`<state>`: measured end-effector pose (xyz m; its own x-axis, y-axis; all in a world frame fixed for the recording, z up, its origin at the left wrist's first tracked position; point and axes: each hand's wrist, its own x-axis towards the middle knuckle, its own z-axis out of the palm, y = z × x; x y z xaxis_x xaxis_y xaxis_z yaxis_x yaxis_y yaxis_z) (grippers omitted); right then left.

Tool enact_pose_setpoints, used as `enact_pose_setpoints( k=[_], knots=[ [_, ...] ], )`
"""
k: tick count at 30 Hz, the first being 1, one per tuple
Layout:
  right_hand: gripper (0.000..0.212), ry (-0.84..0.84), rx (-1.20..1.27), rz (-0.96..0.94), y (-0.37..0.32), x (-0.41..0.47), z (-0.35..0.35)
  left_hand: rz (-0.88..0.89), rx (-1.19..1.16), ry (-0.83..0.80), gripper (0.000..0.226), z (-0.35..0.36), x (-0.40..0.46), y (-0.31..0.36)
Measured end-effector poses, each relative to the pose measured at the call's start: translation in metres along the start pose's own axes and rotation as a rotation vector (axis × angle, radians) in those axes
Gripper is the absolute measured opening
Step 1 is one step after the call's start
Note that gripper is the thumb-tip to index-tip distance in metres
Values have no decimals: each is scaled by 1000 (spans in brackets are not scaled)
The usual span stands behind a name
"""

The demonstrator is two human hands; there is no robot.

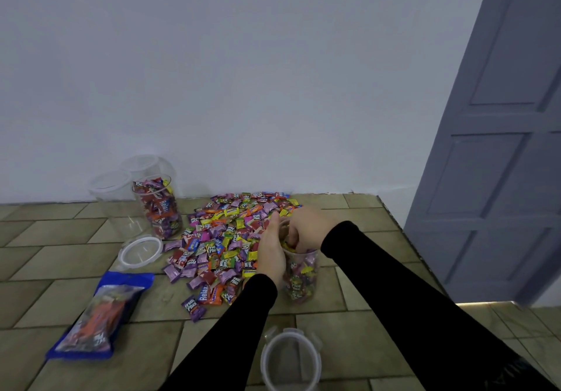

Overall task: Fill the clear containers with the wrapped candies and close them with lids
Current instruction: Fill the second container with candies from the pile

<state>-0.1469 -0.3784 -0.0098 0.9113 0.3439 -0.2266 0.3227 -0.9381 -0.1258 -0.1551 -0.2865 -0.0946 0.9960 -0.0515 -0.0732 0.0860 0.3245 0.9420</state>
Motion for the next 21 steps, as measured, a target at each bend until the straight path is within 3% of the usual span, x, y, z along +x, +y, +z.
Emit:
enact_pose_setpoints(
  k=[4,6,9,12,17,21],
  knots=[
    [25,81,127,-24,7,-9,-16,-9,50,-82,62,-2,-6,7],
    [19,195,268,-27,13,-11,-27,-34,33,-123,58,-3,-7,8],
    [16,463,410,9,24,-2,-36,6,83,-64,74,-9,2,13],
    [30,617,479,179,44,19,-24,67,279,24,58,-18,16,12],
    [26,473,483,304,73,49,27,142,767,54,24,-43,50,-3],
    [27,292,488,214,82,73,57,114,1297,42,38,-60,72,-21]
  ],
)
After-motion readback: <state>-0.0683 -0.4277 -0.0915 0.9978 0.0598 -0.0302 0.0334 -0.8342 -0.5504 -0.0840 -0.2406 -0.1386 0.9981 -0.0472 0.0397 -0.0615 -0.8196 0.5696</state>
